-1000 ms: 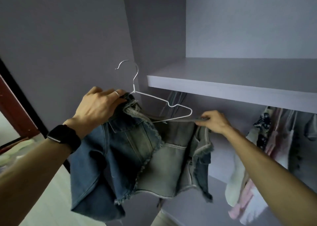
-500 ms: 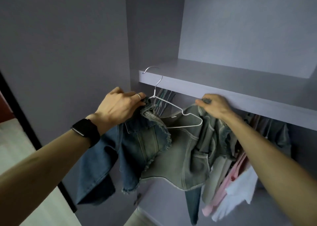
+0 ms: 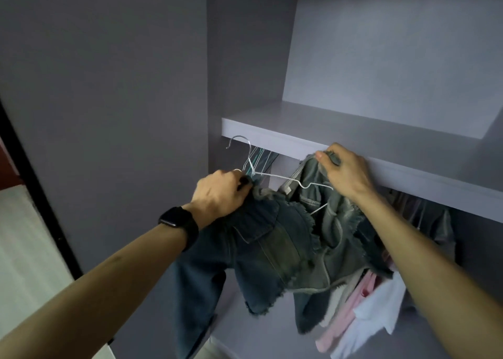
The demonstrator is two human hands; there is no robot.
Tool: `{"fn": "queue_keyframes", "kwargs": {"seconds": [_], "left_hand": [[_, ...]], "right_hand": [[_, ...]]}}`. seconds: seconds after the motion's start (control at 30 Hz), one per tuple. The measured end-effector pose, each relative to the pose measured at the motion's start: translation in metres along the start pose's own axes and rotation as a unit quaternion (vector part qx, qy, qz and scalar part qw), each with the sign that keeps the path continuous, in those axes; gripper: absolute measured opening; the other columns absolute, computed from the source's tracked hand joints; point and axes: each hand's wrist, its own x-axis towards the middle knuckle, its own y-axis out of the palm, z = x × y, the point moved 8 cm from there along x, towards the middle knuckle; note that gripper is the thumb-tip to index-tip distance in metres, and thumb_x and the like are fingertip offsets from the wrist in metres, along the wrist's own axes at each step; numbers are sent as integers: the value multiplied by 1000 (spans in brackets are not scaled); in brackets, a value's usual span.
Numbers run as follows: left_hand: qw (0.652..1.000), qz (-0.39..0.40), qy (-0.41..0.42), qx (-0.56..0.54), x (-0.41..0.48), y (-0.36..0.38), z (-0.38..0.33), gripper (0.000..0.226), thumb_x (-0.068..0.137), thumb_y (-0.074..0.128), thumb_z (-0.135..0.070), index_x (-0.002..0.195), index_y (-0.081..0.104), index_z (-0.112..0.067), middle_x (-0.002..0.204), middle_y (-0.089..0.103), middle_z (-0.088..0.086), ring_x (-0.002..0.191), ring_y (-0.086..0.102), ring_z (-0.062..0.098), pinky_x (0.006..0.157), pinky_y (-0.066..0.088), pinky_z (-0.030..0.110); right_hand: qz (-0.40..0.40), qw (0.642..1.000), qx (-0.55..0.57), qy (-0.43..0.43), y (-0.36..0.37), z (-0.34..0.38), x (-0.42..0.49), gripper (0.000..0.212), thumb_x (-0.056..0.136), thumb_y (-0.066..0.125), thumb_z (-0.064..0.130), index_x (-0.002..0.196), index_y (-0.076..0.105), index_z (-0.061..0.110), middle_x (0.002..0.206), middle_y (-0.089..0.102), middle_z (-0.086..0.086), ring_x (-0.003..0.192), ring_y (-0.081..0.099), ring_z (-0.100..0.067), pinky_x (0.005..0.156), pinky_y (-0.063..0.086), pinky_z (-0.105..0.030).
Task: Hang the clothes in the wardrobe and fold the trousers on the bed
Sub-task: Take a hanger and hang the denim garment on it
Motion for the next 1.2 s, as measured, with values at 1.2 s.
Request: {"fn": "queue_keyframes", "kwargs": {"seconds": [1.2], "left_hand": [[988, -110, 95, -60, -41, -66, 0, 50, 90, 52, -68, 120, 61, -29, 105, 54, -10, 99, 58, 20, 88, 48, 38]], "right_hand": [[157, 971, -106, -149, 102, 54, -58, 35, 103, 52, 45, 101, 70, 15, 80, 69, -14, 77, 65, -35, 62, 40, -32]]}}
